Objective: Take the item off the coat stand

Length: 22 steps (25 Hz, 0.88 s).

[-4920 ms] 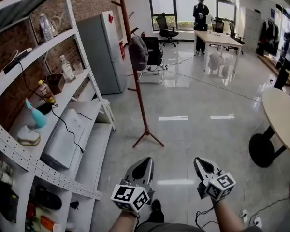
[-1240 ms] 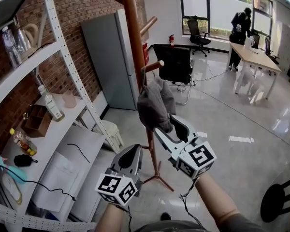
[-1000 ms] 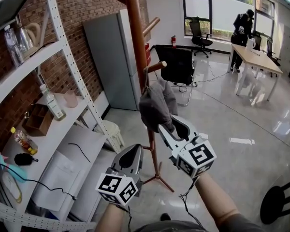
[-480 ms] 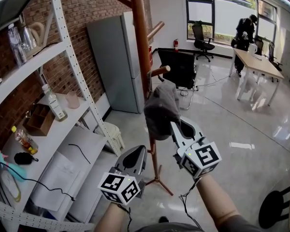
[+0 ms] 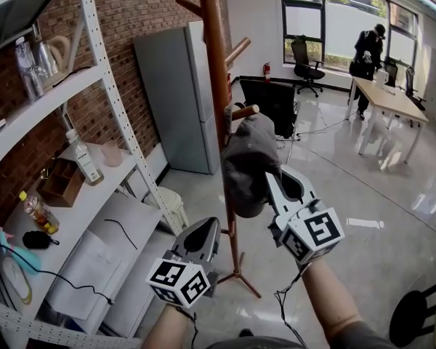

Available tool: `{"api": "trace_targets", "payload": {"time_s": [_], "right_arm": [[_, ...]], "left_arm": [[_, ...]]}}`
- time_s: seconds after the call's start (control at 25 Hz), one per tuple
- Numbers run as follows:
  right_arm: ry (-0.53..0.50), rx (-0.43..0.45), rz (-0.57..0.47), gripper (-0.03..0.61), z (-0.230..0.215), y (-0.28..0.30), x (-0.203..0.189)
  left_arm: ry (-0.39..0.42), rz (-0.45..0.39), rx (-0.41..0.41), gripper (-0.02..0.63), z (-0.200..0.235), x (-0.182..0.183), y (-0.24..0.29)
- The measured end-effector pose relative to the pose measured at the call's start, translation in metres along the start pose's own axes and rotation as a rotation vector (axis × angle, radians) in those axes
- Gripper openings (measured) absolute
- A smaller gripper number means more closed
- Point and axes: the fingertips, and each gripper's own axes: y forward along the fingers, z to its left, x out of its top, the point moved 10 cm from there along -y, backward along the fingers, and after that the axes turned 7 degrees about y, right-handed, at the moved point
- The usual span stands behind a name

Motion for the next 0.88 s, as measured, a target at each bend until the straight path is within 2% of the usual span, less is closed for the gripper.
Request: {"api": "trace_targets", "payload": {"time_s": [0.36,0.68,0.88], "right_arm": [[-0.013,0.006,-0.052,0.029,-0.003,-0.014,0.013],[-0.024,-0.024,-0.103,0.029,-0.005,-0.034,0.032],[-0.007,-0.035,-0.107,0.029,-0.003,-0.051,0.027]], "left_arm": [[0.005,-0.006,-0.022,0.008,-0.004,0.002,0.005],[0.004,-0.008,-0.047,0.008,-0.013,0.004,0.006],[-0.004,-0.015,-0.058,0.008,-0.019,0.004,-0.002]]}}
